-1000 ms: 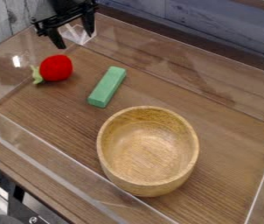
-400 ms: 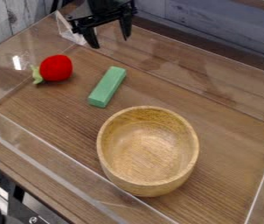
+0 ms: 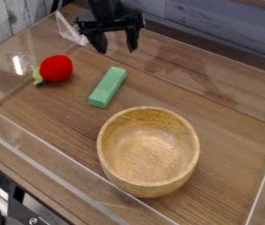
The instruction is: Move the red object to the left side of the table
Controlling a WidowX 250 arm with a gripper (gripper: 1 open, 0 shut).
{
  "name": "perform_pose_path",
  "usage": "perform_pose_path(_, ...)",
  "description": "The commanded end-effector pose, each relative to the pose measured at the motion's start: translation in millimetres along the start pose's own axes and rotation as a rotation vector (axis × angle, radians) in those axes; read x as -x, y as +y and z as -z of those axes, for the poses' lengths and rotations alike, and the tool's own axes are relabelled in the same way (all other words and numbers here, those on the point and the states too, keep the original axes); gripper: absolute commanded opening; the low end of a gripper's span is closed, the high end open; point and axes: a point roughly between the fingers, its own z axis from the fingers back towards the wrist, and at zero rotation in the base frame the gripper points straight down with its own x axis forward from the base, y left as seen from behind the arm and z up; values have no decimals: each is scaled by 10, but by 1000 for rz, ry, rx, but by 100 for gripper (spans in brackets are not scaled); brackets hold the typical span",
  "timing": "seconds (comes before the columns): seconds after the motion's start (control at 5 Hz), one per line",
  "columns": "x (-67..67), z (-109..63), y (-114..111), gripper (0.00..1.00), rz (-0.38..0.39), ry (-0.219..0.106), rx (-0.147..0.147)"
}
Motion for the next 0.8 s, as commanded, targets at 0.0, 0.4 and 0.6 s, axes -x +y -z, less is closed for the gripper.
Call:
perform_pose_path(0.0,17,-142,-138,100,116,-50,10)
perform_pose_path(0.4,32,-216,-578,100,205,-63,4)
perform_pose_path(0.6,-15,-250,-571,100,285,-55,11)
